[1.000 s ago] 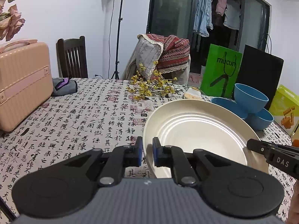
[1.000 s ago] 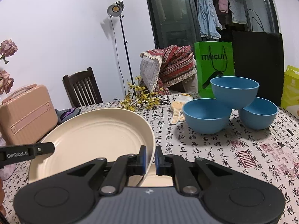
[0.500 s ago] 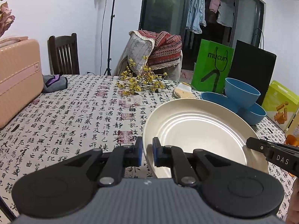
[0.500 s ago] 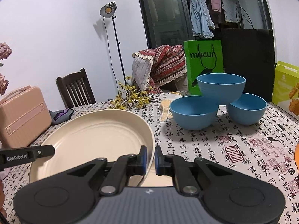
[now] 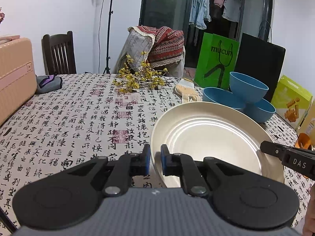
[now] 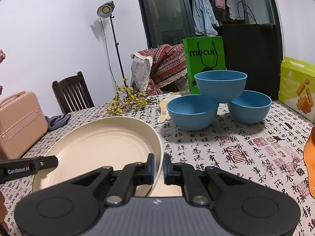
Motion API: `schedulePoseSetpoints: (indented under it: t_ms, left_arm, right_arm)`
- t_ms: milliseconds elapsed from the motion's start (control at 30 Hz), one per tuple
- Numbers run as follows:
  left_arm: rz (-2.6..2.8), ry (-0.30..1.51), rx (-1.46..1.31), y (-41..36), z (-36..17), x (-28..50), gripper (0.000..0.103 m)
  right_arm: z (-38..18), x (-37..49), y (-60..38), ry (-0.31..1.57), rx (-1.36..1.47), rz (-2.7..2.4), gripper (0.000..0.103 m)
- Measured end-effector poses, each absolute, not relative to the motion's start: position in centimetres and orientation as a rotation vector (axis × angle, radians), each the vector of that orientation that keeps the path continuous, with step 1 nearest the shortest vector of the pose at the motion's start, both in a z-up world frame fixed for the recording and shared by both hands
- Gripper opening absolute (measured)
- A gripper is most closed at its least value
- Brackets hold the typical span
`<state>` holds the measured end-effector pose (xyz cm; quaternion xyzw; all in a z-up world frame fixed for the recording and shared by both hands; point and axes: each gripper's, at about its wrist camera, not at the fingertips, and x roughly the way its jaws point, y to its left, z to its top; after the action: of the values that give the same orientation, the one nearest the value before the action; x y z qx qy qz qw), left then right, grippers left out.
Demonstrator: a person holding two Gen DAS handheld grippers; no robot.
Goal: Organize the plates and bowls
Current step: 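Lower the held cream plate onto the stack of cream plates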
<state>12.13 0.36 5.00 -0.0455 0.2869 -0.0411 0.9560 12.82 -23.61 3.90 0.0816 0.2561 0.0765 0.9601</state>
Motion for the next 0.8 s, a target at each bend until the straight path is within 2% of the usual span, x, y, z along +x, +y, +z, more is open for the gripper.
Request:
schedulePoseSetpoints:
  t_ms: [800]
  left_arm:
    - [-0.113,0.612,-0.048,-1.7,2.8,12.2,0.011]
  right_arm:
    - [1.6,12.1,-25.2,0.559,0.179,0.124,0.009]
